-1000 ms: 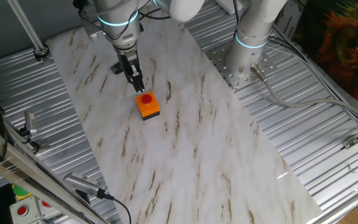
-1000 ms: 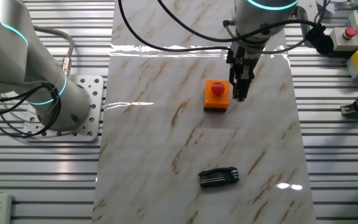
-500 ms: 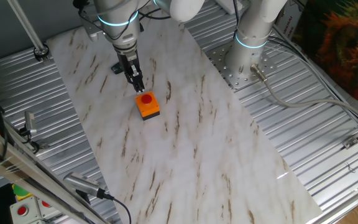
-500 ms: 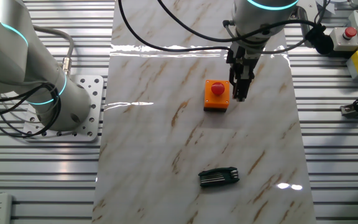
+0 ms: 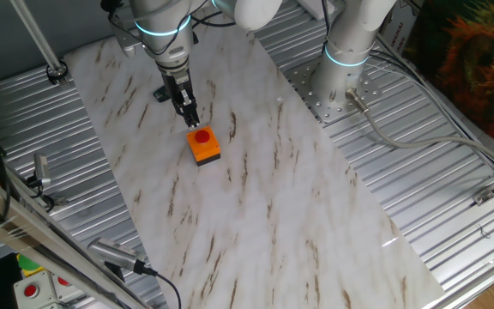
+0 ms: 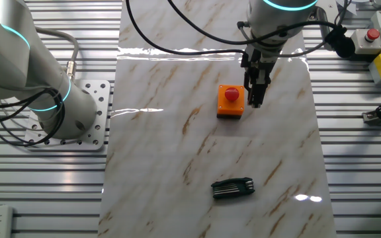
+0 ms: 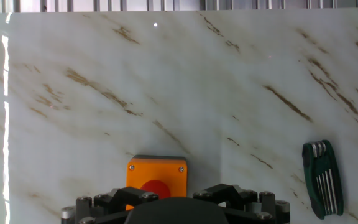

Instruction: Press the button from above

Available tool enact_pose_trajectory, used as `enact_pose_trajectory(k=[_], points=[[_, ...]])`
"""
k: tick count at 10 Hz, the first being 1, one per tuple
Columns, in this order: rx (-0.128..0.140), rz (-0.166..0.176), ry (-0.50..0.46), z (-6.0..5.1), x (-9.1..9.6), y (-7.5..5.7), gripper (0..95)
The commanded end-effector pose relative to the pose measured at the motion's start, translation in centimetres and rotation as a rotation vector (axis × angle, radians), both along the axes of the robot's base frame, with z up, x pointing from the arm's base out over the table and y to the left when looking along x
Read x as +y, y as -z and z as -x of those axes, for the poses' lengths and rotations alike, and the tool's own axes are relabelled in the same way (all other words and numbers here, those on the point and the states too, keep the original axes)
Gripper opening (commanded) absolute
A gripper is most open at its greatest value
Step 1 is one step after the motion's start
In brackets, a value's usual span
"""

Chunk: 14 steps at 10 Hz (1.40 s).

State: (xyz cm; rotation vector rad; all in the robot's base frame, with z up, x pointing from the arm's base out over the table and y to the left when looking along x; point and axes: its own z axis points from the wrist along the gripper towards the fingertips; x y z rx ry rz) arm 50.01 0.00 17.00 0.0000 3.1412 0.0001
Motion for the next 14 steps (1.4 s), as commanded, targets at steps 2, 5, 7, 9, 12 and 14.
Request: enact_pose_trajectory(k=[2,5,7,9,12,14], points=[[-0.071,-0.024,0.086,0.1,0.0,-0.3,0.0],[-0.068,0.057,0.060,0.4,0.3,-1.2,0.0],[-0.067,0.061,0.071,0.4,0.4,-1.3,0.0],[-0.067,0.059,0.070,0.4,0.4,-1.3,0.0],[-0.068,0.051,0.065,0.5,0.4,-1.3,0.0],[-0.067,0.047,0.055,0.5,0.4,-1.3,0.0]])
